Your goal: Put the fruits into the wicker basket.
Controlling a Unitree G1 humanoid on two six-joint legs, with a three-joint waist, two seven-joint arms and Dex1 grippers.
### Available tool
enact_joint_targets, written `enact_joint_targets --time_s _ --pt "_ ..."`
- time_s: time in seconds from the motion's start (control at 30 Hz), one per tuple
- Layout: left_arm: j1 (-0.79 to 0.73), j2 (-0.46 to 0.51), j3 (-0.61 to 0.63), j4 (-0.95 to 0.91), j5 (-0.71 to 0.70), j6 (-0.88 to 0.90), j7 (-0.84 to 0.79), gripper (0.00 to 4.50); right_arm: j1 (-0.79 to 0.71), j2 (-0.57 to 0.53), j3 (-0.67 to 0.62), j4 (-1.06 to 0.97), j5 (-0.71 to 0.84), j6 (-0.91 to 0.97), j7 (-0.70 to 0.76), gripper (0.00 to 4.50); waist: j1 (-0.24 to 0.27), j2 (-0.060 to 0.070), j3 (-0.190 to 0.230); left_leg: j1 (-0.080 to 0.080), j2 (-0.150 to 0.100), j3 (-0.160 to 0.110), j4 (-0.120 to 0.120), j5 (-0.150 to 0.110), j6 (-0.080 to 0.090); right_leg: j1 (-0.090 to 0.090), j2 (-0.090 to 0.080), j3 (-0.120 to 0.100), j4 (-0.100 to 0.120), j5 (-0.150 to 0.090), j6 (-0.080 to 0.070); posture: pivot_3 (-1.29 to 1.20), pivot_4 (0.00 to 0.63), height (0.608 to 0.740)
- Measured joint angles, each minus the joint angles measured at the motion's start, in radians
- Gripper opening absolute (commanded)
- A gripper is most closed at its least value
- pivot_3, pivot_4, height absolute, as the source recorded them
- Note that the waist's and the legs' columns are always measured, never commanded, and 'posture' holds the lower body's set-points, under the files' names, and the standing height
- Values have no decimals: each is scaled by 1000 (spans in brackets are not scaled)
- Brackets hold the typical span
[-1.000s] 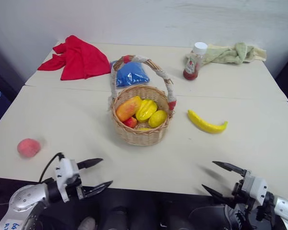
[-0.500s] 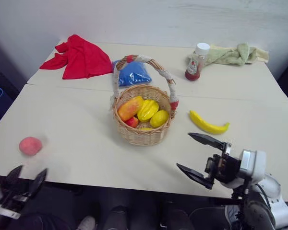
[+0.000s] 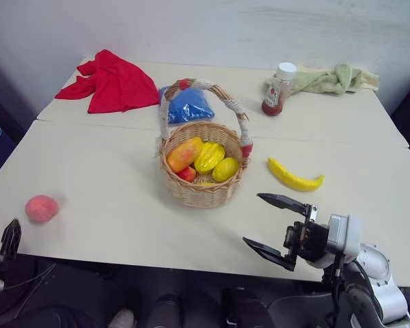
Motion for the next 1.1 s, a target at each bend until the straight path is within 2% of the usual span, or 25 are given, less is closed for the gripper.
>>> enact_joint_targets --time_s 0.13,0.37,0.47,0.57,0.63,0.7,0.77,0.9,1.0,1.1 --pt "-124 110 -98 78 52 93 -7 4500 19 1 0 7 -17 -5 4 4454 -1 1 0 0 -1 0 0 0 -1 0 -1 0 0 3 5 0 150 740" --pt "-246 119 -220 201 153 107 -13 4500 23 1 -1 38 -22 -16 6 4454 -13 1 0 -1 0 1 -2 -1 -2 -2 -1 -1 0 3 5 0 150 740" --pt "-249 117 -247 221 194 104 -12 3977 31 1 -2 41 -29 -23 5 4500 -21 1 1 -1 0 1 -2 -1 -2 -2 -1 -1 0 3 5 0 150 740" --pt "-246 97 -246 212 202 97 -11 3167 38 3 -11 49 -36 -37 -4 4500 -23 1 1 -1 0 1 -1 -1 -2 -2 -1 -1 0 3 6 0 150 740" --pt "-249 58 -229 180 155 110 -29 2811 41 7 -22 49 -40 -42 -11 4500 -23 1 1 -1 0 1 -1 0 -2 -2 -1 -1 0 3 6 0 150 740" --pt "-254 28 -221 135 83 133 -67 2730 45 9 -24 49 -48 -43 -20 4500 -22 1 1 -1 0 0 -1 0 -3 -2 -1 -1 1 3 6 0 150 740" --pt "-250 20 -236 10 -18 183 -159 2730 64 23 -40 49 -59 -42 -57 4500 -15 1 0 -2 0 -1 -1 1 -4 -2 -1 -2 1 3 6 0 150 740" --pt "-319 66 -359 -249 -155 291 -285 2730 90 28 -105 49 -77 -34 -138 4500 -2 4 2 -2 -3 -1 -1 1 -5 -1 -4 -2 1 3 6 0 150 740" --pt "-467 83 -492 -289 -168 384 -286 2730 119 28 -146 47 -91 -14 -187 4500 4 7 3 -1 -3 -1 0 4 -3 0 -3 -2 3 3 6 0 150 740" --pt "-600 65 -632 -274 -113 434 -264 2730 136 26 -180 43 -101 3 -226 4500 0 7 3 0 -4 1 0 4 -3 0 -1 -1 5 4 7 0 150 740"
